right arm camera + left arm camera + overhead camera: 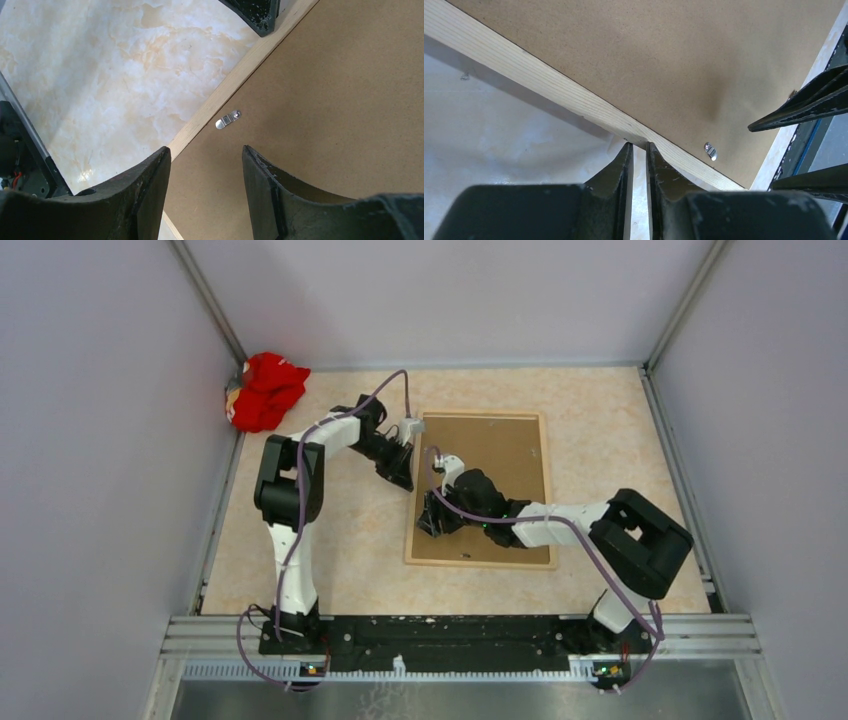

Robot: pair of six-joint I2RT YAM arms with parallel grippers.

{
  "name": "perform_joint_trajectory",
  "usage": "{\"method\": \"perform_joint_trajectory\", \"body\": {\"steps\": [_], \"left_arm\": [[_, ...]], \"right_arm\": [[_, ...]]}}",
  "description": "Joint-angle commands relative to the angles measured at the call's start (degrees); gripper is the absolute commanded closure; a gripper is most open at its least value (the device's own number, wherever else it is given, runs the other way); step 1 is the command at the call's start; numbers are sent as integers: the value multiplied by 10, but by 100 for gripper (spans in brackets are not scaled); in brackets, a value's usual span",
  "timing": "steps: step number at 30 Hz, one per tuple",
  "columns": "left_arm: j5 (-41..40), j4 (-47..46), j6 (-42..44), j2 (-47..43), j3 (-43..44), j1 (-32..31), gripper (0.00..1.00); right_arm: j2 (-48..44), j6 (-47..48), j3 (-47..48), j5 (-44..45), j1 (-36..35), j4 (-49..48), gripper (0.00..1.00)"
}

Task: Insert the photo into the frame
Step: Turn over the photo frame item on the photo frame, then install the photo frame at the center of the board.

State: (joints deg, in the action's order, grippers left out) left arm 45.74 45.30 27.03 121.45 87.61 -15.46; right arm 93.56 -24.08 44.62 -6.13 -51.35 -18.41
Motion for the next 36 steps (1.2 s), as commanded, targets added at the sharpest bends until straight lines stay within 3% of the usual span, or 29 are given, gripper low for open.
{"method": "perform_joint_trajectory", "body": {"steps": [1,10,22,36], "left_arm": [[6,0,5,12,-9,-4,82],[-10,0,-4,7,-9,-4,85],[-22,4,2,3,-4,-4,88],[-31,18,7,8,16,-4,91]], "right_arm": [[24,19,27,-18,-7,-20,45],[48,30,40,-41,-8,-3,46],[-29,19,-23,-57,-12,47,51],[-3,8,-73,-34,-2,30,64]]}}
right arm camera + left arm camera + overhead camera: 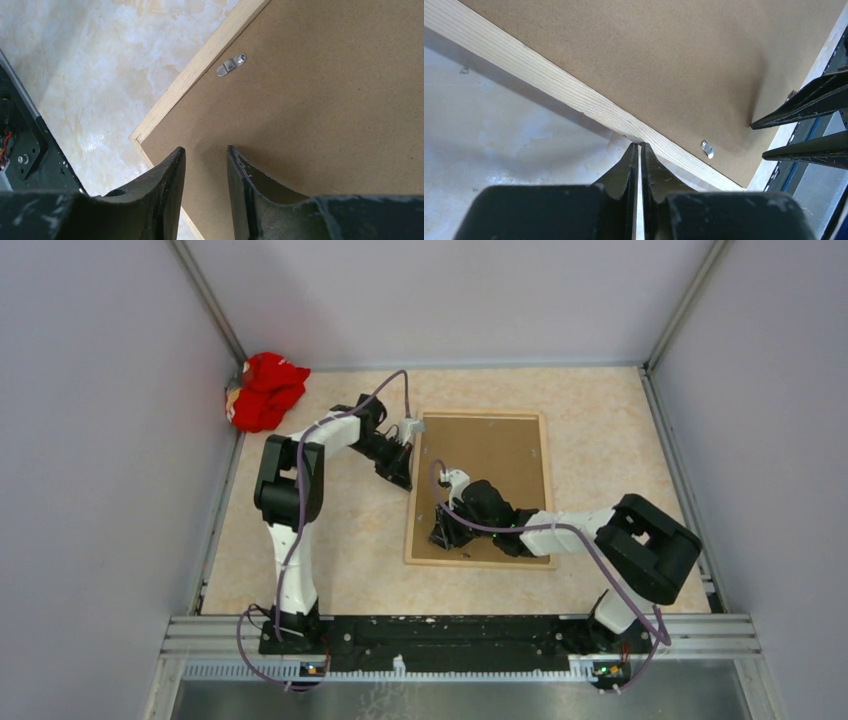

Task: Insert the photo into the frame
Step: Install the photo frame at the center of the board.

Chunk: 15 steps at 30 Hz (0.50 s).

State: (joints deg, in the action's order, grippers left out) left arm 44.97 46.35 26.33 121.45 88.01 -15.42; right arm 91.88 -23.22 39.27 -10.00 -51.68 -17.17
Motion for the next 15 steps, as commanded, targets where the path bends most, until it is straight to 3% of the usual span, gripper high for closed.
{"method": "perform_joint_trajectory", "body": {"steps": [1,7,11,15], "left_arm": [[-24,8,13,9,13,-4,91],[-25,10,15,11,13,-4,92],[-27,13,16,10,13,-4,93],[-30,15,16,10,13,-4,93]], "right_arm": [[20,0,-23,3,5,10,65],[9,18,-29,28,18,9,65],[-58,31,-15,29,1,40,53],[-120,37,-15,25,-28,91,56]]}}
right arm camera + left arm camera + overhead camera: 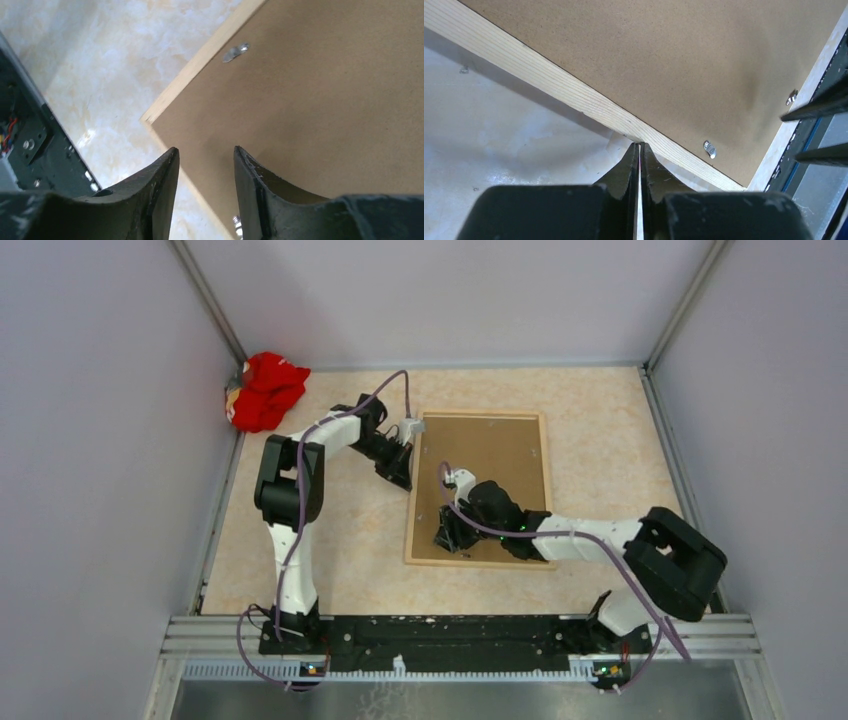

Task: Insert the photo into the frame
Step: Install the photo frame at the center of the board.

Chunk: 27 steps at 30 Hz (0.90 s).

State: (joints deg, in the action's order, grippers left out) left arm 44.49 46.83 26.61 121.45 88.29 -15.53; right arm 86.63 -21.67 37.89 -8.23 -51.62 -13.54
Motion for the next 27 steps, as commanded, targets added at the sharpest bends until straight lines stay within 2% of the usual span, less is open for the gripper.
{"method": "perform_joint_trajectory", "body": {"steps": [1,6,10,18,27], "left_arm": [[-26,10,14,10,11,-3,93],[-30,13,16,11,14,-3,94],[-29,14,16,12,15,-3,95],[-30,19,16,14,20,-3,95],[-30,21,19,20,20,-3,96]], "right_arm": [[-80,20,-8,3,-35,65,60],[-128,-10,-44,0,-56,108,87],[-148,-33,-74,27,-59,127,98],[-166,-54,-101,63,-59,134,100],[-202,-78,-115,55,-57,121,100]]}}
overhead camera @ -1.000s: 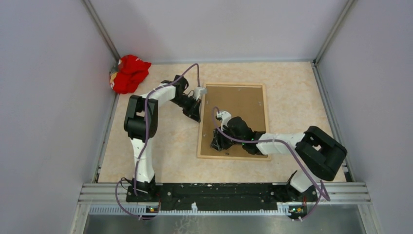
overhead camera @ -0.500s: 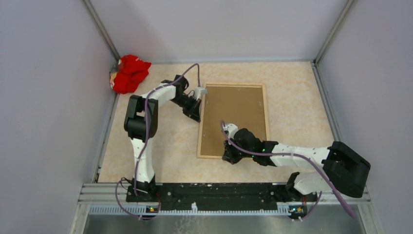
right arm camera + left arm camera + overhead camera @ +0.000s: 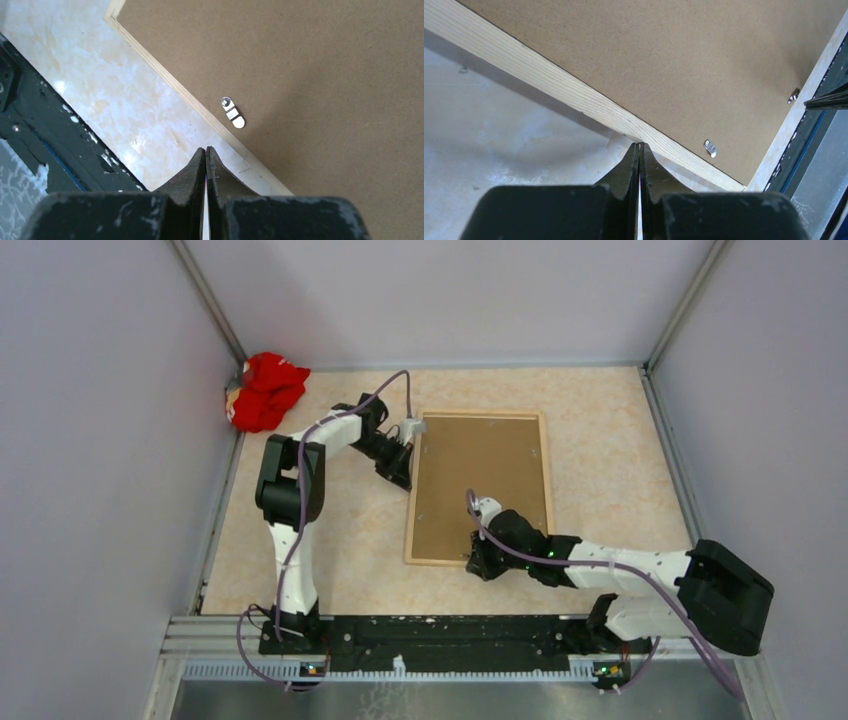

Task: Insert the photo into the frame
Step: Install the photo frame at the center of the board.

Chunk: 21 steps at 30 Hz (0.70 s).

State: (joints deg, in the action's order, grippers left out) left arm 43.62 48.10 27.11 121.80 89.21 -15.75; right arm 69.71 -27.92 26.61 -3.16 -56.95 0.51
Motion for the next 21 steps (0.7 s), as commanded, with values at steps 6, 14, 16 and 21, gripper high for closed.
{"method": "perform_joint_trajectory", "body": {"steps": [6,14,16,21], "left_arm": [[-20,11,15,21,15,-1,97],[-20,14,15,22,19,-1,97],[-21,15,14,23,19,-1,97],[-21,15,15,24,21,-1,97]], "right_arm": [[-44,-19,-11,-1,19,-19,100],[-27,-18,-16,-19,28,-23,100],[-30,-18,-19,-19,30,-23,100],[-31,-18,-23,-18,44,-20,100]]}}
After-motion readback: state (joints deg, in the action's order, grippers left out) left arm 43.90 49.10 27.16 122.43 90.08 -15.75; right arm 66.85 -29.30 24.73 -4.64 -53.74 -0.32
